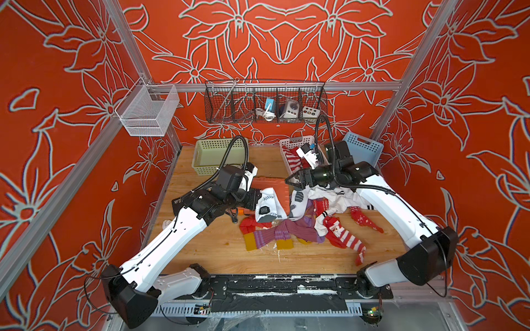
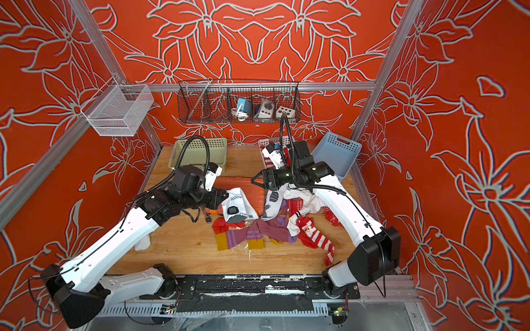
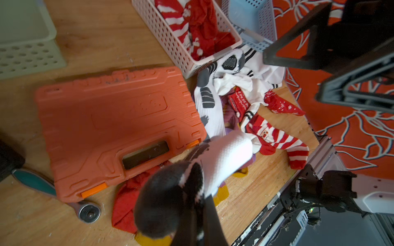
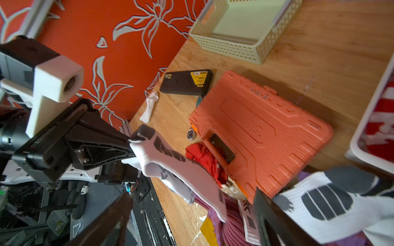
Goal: Sort the socks into the basket by color
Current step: Place the sock in the bin.
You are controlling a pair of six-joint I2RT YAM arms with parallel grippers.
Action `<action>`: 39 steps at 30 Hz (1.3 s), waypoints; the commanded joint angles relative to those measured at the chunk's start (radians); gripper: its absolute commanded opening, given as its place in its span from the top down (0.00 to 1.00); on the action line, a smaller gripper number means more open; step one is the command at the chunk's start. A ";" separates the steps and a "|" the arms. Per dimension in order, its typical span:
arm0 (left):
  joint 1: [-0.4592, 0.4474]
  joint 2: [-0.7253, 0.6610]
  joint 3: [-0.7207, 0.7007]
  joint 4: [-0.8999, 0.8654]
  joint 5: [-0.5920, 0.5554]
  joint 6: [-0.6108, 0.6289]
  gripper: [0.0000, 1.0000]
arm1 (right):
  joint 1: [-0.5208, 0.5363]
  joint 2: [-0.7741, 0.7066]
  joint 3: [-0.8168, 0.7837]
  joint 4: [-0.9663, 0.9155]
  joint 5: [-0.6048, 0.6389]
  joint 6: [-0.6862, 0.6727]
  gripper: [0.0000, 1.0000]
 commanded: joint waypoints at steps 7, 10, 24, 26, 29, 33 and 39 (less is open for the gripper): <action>-0.002 -0.004 0.134 0.043 0.098 0.093 1.00 | 0.064 -0.026 0.010 0.131 -0.120 0.015 0.10; -0.001 0.011 0.172 0.050 0.119 0.089 1.00 | 0.082 -0.030 0.016 0.140 -0.108 0.012 0.09; -0.002 0.079 0.270 0.096 0.161 0.051 1.00 | 0.130 -0.044 0.023 0.131 -0.085 0.019 0.88; -0.002 0.095 0.285 0.084 0.150 0.044 1.00 | 0.129 -0.050 0.028 0.115 -0.065 0.015 1.00; -0.002 0.107 0.296 0.069 0.124 0.030 0.76 | 0.128 -0.057 0.047 0.069 -0.014 0.005 1.00; 0.006 0.105 0.298 0.058 0.093 -0.002 0.40 | 0.105 -0.063 0.077 0.018 0.060 0.007 1.00; 0.059 0.107 0.297 0.017 0.070 -0.074 0.27 | 0.004 -0.048 0.157 -0.067 0.181 0.022 1.00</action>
